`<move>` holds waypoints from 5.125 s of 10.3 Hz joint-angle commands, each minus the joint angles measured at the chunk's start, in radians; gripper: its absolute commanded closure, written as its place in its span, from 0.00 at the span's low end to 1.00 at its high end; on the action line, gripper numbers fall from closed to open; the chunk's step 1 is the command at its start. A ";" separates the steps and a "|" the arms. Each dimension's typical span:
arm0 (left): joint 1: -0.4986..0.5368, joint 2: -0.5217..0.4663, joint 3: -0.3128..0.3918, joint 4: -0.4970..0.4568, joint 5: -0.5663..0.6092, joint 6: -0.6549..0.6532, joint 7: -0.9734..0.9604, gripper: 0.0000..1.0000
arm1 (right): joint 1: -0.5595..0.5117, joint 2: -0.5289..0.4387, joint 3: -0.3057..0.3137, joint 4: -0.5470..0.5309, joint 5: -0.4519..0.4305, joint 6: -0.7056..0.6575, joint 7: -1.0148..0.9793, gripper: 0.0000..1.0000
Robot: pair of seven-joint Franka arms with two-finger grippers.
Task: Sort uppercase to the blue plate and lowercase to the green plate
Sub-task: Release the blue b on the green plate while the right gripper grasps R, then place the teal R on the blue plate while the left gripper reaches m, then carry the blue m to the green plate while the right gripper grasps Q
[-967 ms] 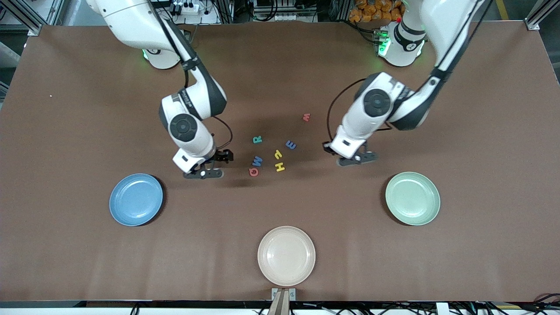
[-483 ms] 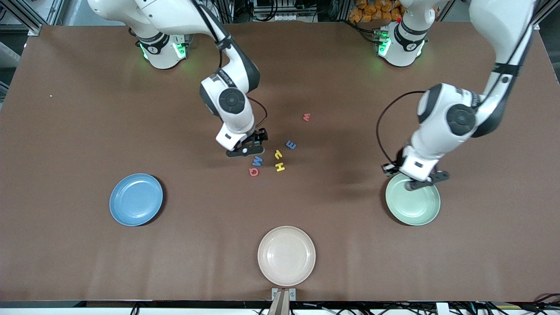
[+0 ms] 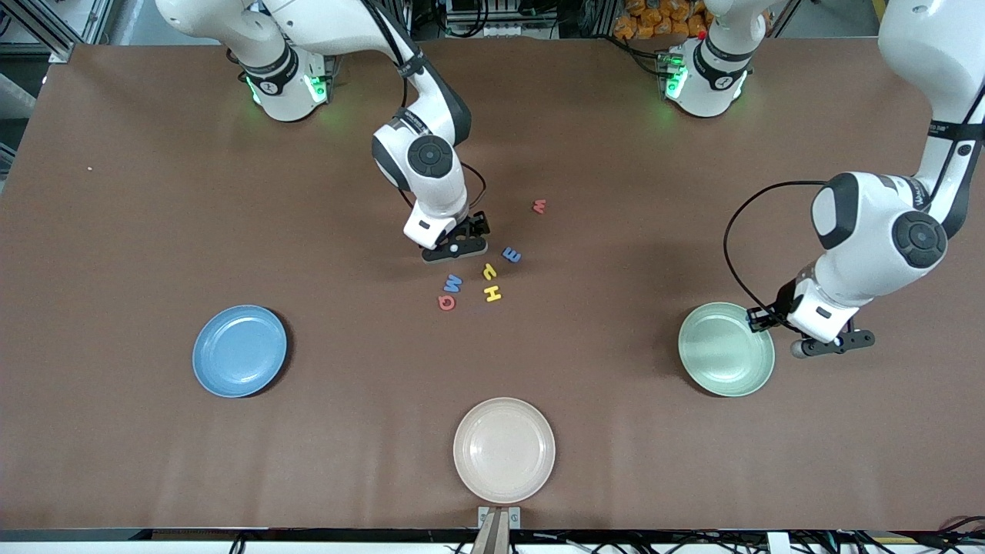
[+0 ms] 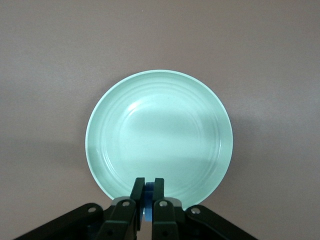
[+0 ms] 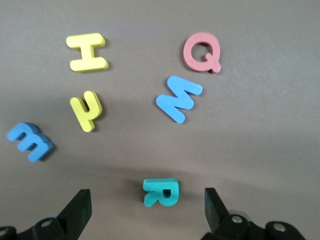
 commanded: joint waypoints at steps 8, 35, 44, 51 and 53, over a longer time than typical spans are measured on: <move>-0.003 0.080 0.039 0.063 -0.201 -0.008 0.147 0.00 | 0.008 0.050 -0.008 -0.010 -0.031 0.035 0.009 0.00; -0.699 0.208 -0.013 0.188 0.178 -0.073 0.126 0.15 | -0.661 -0.093 -0.013 0.049 -0.038 -0.130 -0.876 1.00; -0.795 0.331 -0.013 0.202 0.285 0.054 0.045 0.27 | -0.770 0.010 -0.008 0.195 -0.060 -0.133 -1.133 0.00; -0.796 0.330 -0.015 0.175 0.288 0.053 -0.148 0.30 | -0.767 0.027 -0.007 0.186 -0.060 -0.135 -1.142 0.00; -0.807 0.333 -0.015 0.170 0.288 0.053 -0.207 0.31 | -0.765 0.027 -0.007 0.186 -0.060 -0.135 -1.142 0.00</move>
